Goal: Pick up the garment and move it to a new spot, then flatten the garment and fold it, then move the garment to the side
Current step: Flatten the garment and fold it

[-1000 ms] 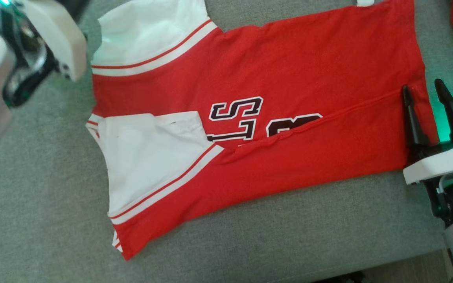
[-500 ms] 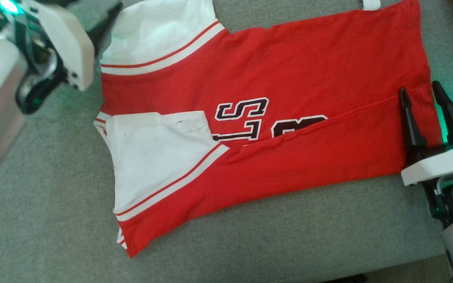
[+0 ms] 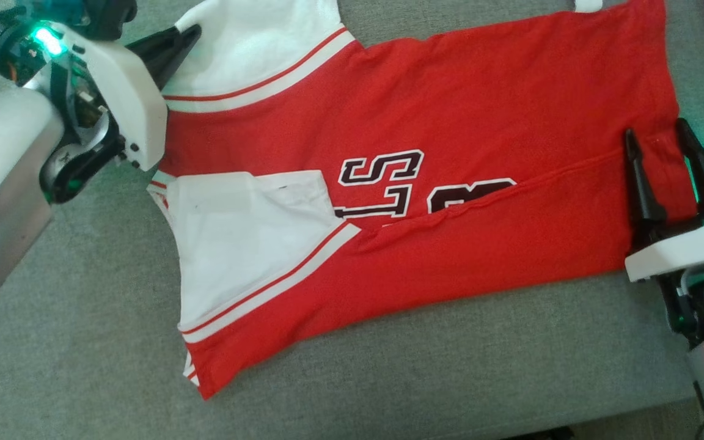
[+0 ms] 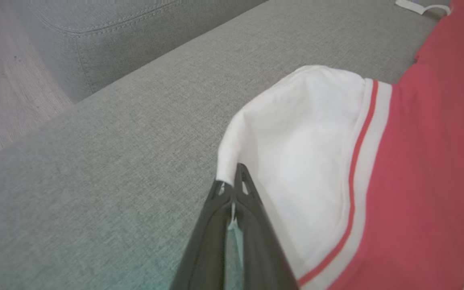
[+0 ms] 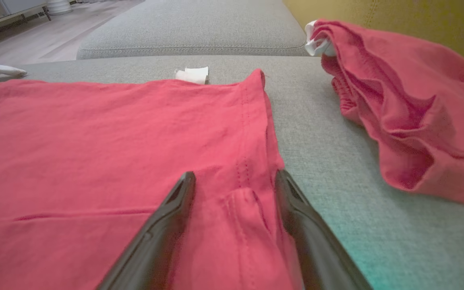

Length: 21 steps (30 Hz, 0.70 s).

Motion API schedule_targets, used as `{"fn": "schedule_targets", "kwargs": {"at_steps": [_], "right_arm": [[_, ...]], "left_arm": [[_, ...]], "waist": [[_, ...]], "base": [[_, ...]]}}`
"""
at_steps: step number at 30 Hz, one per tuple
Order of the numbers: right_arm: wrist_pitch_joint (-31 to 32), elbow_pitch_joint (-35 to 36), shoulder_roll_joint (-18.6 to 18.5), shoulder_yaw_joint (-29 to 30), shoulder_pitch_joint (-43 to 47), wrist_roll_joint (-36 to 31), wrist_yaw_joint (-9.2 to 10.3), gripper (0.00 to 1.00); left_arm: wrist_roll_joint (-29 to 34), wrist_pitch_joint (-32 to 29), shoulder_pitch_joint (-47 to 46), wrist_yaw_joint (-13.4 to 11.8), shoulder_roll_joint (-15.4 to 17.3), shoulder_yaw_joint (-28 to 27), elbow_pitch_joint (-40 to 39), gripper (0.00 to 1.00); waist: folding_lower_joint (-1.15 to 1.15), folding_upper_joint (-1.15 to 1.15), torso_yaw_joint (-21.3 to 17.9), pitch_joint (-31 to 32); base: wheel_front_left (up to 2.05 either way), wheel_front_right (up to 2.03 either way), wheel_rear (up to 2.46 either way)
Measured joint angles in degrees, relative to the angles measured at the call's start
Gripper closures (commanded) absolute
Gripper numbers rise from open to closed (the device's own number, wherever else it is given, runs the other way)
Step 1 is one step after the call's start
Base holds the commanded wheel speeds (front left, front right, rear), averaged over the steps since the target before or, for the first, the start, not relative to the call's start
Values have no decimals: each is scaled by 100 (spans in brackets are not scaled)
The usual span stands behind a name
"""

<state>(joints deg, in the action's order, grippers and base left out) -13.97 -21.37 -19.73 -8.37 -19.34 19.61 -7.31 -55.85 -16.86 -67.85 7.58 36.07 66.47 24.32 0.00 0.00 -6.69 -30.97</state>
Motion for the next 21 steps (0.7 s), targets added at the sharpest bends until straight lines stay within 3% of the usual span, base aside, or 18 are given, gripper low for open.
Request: {"fn": "schedule_targets", "kwargs": {"at_steps": [6,14,20,21], "right_arm": [[55,2,-90,-43,-190,-9,0,0],[1152,-474,-672,-456,-1793,267,0,0],[1947,-968,-824,-969,-2376,778,0,0],[2006,-1024,-856,-1011,-2400,836,0,14]], "left_arm": [[46,190,-109,0,1,91,-49,100],[44,311,-337,0,0,297,-93,100],[24,398,-464,1,-14,433,-96,100],[7,437,-471,1,-18,443,-92,100]], "waist": [[0,0,55,-5],[0,0,166,-93],[0,0,286,-135],[0,0,304,-139]], "base": [[0,0,0],[0,0,0],[0,0,0],[0,0,0]]}}
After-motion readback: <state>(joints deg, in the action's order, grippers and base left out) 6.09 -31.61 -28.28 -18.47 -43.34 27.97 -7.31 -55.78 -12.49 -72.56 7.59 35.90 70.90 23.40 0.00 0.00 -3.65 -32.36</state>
